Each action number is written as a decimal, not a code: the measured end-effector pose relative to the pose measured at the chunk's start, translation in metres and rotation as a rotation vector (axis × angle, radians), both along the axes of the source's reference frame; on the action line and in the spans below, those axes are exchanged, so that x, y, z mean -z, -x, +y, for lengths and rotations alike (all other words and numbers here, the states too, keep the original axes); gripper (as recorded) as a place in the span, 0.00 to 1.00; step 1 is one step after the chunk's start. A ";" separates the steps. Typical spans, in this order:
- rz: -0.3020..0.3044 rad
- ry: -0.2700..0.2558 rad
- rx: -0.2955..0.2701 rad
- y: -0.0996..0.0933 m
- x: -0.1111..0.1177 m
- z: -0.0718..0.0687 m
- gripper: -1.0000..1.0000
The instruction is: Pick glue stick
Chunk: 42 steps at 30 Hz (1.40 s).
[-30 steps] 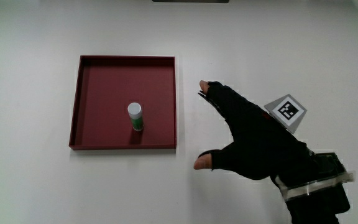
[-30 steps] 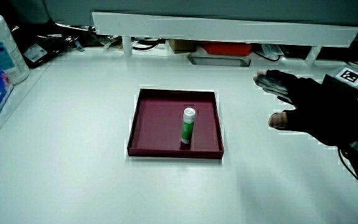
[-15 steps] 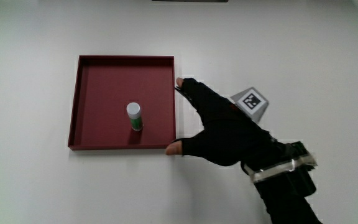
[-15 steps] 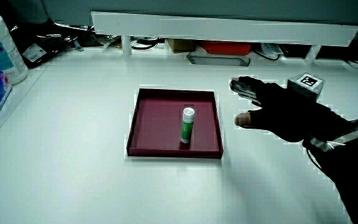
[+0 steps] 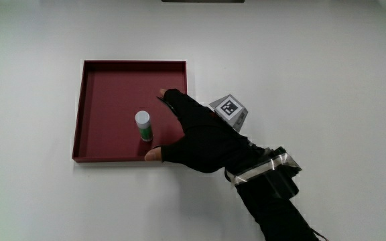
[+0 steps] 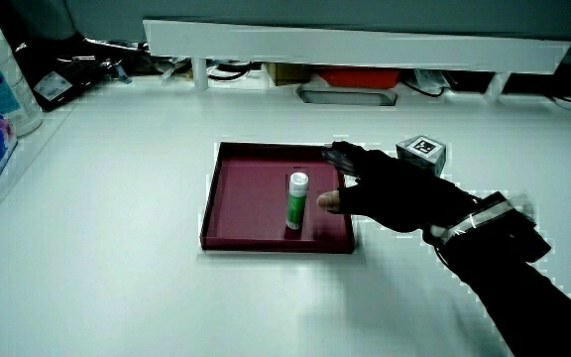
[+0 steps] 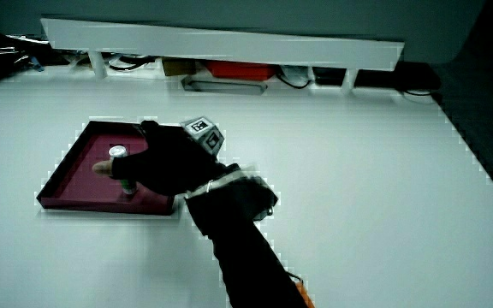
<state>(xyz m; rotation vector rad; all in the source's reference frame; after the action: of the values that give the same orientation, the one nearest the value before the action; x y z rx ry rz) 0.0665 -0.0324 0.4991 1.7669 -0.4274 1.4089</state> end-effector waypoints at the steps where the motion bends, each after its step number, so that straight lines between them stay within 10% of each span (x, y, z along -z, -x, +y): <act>1: -0.004 0.003 -0.002 0.002 -0.003 0.000 0.50; 20: -0.040 0.079 -0.044 0.031 -0.044 0.007 0.50; 42: -0.061 -0.032 -0.309 0.026 -0.044 0.018 0.83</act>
<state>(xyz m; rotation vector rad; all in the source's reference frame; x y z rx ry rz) 0.0406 -0.0148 0.5435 1.8781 -0.2148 1.6812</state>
